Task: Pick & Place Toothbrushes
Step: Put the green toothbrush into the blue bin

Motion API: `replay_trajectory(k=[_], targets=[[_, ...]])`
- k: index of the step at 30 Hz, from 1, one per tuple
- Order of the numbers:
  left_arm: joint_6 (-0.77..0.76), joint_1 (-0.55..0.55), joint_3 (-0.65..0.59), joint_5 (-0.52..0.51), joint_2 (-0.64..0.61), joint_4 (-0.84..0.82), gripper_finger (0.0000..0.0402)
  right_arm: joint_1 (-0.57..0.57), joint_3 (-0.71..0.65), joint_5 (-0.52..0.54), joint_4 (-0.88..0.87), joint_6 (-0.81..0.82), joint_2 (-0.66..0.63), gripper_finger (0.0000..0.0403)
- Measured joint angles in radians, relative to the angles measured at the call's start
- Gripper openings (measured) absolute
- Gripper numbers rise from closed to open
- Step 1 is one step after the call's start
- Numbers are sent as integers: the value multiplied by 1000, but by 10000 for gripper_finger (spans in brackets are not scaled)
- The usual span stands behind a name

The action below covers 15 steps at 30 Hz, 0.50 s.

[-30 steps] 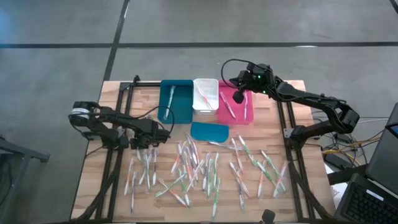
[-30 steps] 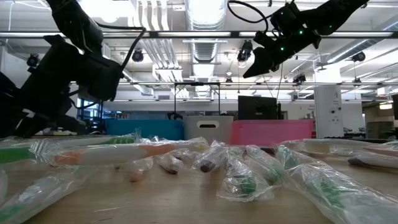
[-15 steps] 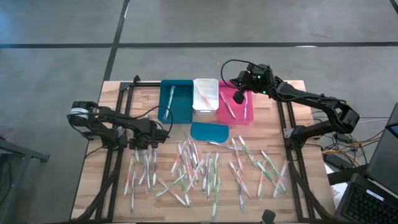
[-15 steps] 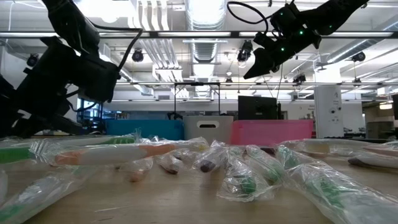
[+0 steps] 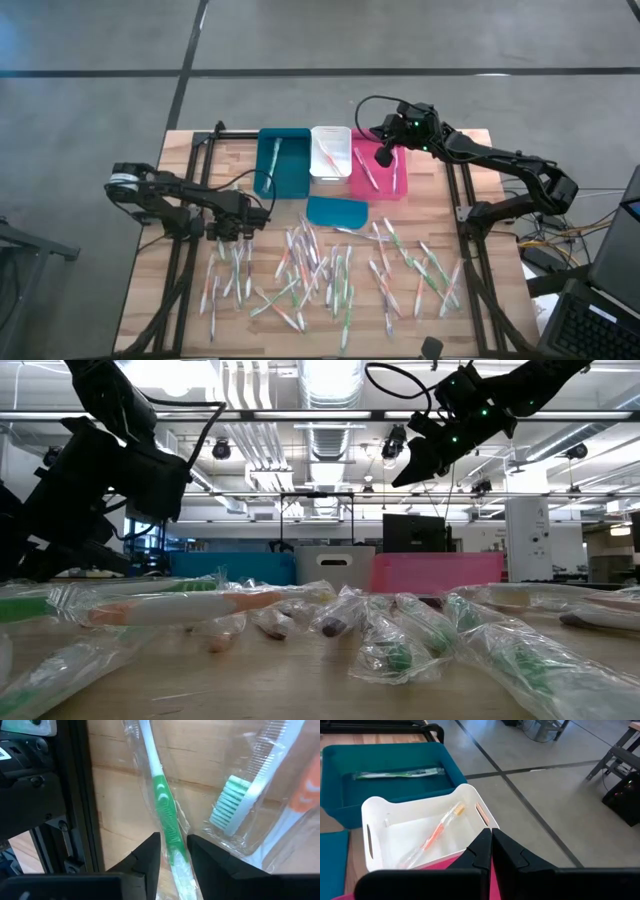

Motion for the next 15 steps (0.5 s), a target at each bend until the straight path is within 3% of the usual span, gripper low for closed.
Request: replay_trajectory(k=[9,15], targets=[[-3,0,0,-8,1,3,57,0,0,0,0,-3,0,8],[-10,0,5,-9,3,-28,51,0,0,0,0,-3,0,8]])
